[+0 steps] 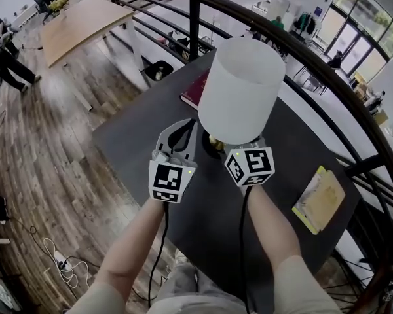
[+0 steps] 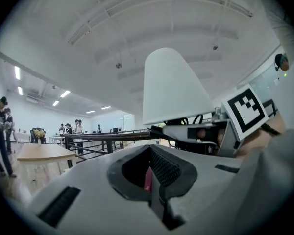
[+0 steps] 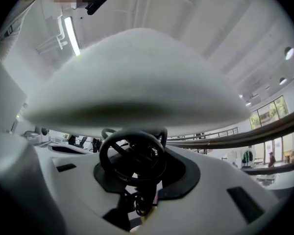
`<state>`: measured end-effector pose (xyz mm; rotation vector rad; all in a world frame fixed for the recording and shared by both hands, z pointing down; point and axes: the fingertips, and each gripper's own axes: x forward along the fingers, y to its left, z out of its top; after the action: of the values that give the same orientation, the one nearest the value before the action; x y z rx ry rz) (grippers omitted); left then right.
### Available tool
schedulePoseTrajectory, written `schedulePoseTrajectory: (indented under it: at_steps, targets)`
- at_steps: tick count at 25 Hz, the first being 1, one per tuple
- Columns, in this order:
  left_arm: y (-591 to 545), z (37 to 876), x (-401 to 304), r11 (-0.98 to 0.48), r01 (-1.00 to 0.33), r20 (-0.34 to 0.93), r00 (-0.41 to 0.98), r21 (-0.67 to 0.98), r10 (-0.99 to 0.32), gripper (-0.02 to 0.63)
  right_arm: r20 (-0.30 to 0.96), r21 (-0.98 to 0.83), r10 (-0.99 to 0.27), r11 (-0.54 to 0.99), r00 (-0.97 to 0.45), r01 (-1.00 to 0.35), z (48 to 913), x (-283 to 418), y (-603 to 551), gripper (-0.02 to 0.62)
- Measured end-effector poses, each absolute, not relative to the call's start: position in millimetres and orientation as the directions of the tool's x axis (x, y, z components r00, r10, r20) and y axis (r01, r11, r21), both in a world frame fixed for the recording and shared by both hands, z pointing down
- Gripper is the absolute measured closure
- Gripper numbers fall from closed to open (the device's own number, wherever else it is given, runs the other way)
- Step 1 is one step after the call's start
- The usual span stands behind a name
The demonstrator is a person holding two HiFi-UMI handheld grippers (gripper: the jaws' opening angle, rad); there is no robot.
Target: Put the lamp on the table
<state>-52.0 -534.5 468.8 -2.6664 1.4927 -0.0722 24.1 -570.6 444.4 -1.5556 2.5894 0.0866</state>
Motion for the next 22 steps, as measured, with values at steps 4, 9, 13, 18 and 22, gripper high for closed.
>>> schedulePoseTrajectory:
  at_steps: [4, 9, 13, 18, 22]
  targets:
    - [-551.2, 512.4, -52.9, -0.537, -0.839, 0.042, 0.536, -0.083, -0.843, 0.600, -0.139, -0.041, -0.879, 0.466, -0.457, -0.884, 472.6, 20.0, -590.9, 0.477]
    - [-565.8, 549.7, -52.6, -0.546, -0.837, 0.059, 0.543, -0.042, -0.837, 0.600, -0.129, -0.050, -0.882, 0.462, -0.453, -0.886, 503.6, 15.6, -608.8, 0.477]
    - [-571.7, 571.6, -56.9, -0.541, -0.841, 0.078, 0.540, 0.016, -0.838, 0.601, -0.109, -0.052, -0.891, 0.449, -0.441, -0.892, 526.6, 13.8, -618.8, 0.477]
    - [-573.1, 581.5, -58.3, -0.553, -0.833, 0.092, 0.550, -0.009, -0.830, 0.601, -0.101, -0.048, -0.893, 0.445, -0.439, -0.894, 537.0, 6.6, -622.8, 0.477]
    - [-570.8, 584.5, -55.8, -0.562, -0.827, 0.097, 0.558, -0.011, -0.824, 0.600, -0.087, -0.033, -0.896, 0.439, -0.435, -0.898, 546.7, 1.6, -627.6, 0.476]
